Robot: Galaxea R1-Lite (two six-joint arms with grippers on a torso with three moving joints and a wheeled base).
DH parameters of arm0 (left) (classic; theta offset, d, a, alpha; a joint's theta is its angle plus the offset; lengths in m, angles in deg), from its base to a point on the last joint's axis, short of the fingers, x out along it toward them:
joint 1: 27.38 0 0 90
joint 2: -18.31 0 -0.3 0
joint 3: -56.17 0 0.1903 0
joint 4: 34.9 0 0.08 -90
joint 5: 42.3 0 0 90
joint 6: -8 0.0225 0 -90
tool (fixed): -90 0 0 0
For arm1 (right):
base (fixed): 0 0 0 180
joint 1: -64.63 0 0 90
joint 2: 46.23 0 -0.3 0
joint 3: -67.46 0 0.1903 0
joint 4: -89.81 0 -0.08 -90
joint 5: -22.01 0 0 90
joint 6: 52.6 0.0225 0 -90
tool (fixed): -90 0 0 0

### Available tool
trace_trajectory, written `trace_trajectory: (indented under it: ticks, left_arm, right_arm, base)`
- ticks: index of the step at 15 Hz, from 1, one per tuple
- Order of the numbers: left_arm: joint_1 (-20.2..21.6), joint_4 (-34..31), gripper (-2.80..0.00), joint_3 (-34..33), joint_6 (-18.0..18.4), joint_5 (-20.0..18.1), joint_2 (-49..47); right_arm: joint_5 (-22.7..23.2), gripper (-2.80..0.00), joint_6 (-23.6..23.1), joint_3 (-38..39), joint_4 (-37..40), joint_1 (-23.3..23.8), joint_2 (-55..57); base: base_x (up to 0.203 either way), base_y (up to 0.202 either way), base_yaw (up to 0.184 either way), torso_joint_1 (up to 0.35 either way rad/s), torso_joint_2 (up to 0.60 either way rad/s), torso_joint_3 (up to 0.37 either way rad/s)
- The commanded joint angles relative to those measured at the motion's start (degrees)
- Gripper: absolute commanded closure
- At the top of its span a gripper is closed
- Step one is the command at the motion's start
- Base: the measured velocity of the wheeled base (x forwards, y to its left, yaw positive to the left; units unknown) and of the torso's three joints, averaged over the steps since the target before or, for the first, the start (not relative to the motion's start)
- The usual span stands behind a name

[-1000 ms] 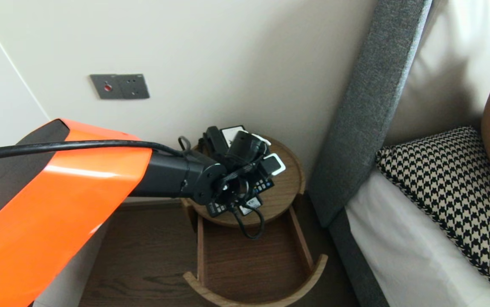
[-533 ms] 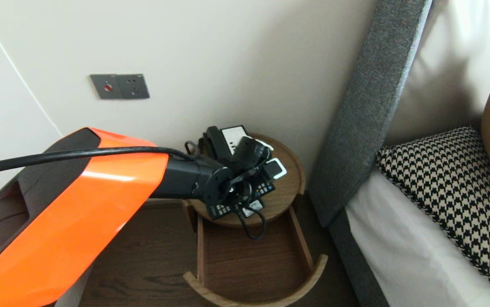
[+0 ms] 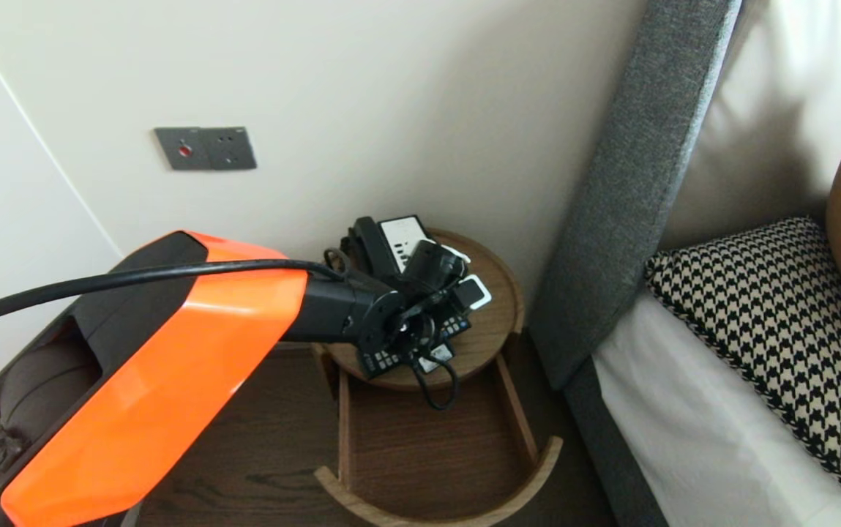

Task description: Take the remote control out of the drawer one by one and place them on the table

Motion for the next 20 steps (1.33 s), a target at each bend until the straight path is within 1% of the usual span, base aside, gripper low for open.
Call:
trace_trajectory:
  ticks: [1, 11, 20]
  left_arm:
    - [-0.01, -0.11, 0.00, 0.96, 0.27, 0.13, -0.82]
    - [0.08, -1.96, 0.00, 1.46, 0.34, -0.05, -2.40]
    - [-0.01, -1.82, 0.00, 1.19, 0.43, -0.20, -2.83]
  right_arm:
    - [0.02, 0.00, 0.01, 0.00, -0.01, 0.02, 0.04]
    - [0.02, 0.00, -0.07, 0.00, -0.01, -0.06, 0.04]
    - [0.02, 0.00, 0.02, 0.00, -0.01, -0.01, 0.04]
  base:
    - [0.000, 0.000, 0.000, 0.000, 0.00, 0.000]
    - [0.000, 0.000, 0.000, 0.000, 0.00, 0.000]
    - [0.000, 0.000, 0.000, 0.000, 0.00, 0.000]
